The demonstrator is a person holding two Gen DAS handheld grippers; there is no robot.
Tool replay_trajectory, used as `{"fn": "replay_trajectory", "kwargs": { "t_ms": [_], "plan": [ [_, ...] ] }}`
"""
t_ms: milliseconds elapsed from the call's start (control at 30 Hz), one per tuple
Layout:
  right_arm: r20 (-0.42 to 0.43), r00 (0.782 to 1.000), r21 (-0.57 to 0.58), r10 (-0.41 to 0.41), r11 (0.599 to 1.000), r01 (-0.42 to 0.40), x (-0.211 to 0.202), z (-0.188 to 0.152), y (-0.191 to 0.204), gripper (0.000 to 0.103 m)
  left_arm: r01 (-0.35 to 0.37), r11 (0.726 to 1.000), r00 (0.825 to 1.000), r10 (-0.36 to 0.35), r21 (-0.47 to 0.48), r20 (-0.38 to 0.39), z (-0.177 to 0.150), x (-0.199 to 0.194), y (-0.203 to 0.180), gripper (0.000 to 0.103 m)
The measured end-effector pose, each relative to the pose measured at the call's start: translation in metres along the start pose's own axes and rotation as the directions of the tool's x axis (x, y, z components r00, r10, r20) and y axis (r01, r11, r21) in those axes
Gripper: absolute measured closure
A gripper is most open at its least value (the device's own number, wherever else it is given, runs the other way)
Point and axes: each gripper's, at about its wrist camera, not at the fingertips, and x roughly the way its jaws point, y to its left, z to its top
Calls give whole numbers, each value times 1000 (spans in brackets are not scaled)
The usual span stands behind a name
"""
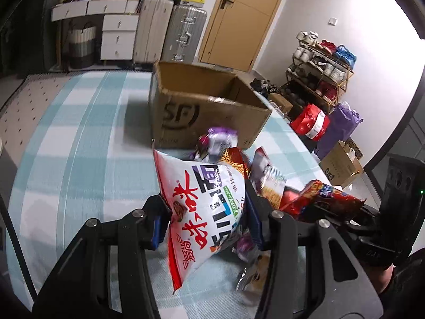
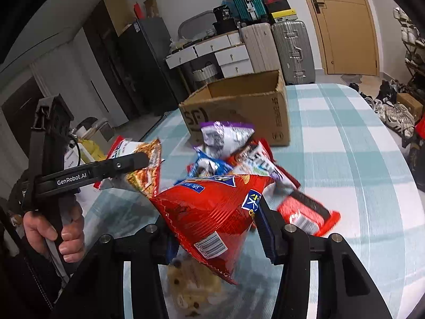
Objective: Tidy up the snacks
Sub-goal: 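Carry both bags over the cardboard box and open both grippers to drop them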
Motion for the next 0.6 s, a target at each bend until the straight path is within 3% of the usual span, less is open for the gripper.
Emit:
{"fn": "replay_trajectory", "kwargs": {
  "t_ms": [600],
  "plan": [
    [79, 997, -70, 25, 997, -19, 17, 105, 3, 53, -27, 998, 999, 25, 60, 28, 104, 36, -15, 57]
  ]
}}
